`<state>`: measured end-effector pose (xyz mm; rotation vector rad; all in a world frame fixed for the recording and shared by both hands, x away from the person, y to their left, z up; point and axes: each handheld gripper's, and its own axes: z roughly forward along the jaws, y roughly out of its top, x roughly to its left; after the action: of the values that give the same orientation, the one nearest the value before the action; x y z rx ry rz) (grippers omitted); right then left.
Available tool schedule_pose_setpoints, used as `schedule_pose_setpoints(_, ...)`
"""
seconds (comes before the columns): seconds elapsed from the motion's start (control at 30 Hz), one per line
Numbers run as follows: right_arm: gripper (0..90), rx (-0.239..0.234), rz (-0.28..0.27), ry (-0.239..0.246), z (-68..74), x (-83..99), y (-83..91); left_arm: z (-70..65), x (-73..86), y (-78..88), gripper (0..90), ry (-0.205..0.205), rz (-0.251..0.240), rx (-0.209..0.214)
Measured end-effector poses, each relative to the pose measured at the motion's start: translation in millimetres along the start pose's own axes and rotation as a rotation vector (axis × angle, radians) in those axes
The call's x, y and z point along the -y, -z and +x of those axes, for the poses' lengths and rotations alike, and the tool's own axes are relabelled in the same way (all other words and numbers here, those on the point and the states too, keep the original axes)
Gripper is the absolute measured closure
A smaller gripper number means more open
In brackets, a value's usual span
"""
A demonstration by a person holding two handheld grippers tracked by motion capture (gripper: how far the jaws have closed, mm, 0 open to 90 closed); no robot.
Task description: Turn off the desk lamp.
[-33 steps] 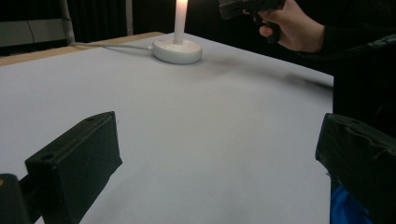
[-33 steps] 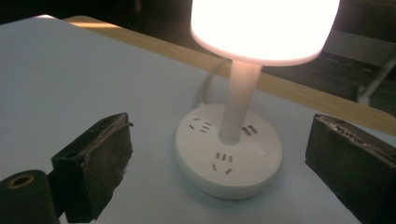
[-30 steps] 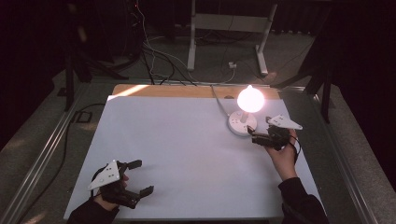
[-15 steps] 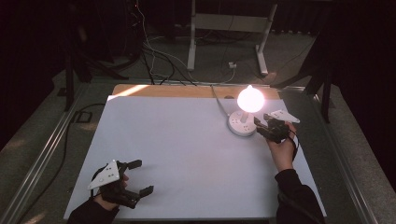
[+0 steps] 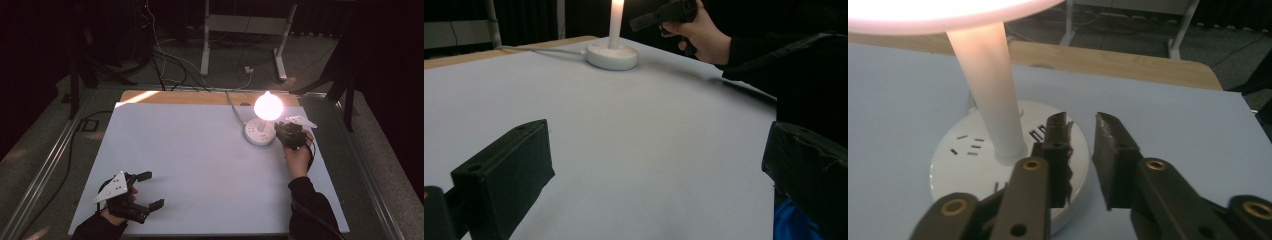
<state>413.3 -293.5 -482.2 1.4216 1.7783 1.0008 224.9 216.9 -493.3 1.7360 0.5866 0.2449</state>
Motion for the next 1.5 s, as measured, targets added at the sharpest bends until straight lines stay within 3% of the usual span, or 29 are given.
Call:
schedule_pose_setpoints(0.07,83.3,0.004,0.006,-0.004,0.8,0.8,-3.6,-0.1,0.2,-0.1,0.6,-0.002,0.003,-0.002)
schedule_pose_setpoints(0.17,89.3,0.007,0.023,-0.046,0.2,2.9,-10.0,-0.4,0.1,0.0,0.6,-0.002,0.001,-0.001)
schedule_pose_setpoints(0.27,89.6,0.001,0.033,-0.073,-0.4,5.3,-15.3,0.0,0.1,0.3,0.6,-0.001,0.002,-0.002)
schedule_pose_setpoints(0.9,89.7,-0.037,0.046,-0.103,-0.9,15.9,-31.2,-0.9,0.2,-0.8,0.6,-0.002,0.006,0.001)
schedule_pose_setpoints(1.5,89.7,-0.024,0.046,-0.044,1.8,16.3,-34.9,0.2,0.7,-0.8,0.6,0.000,0.006,0.000)
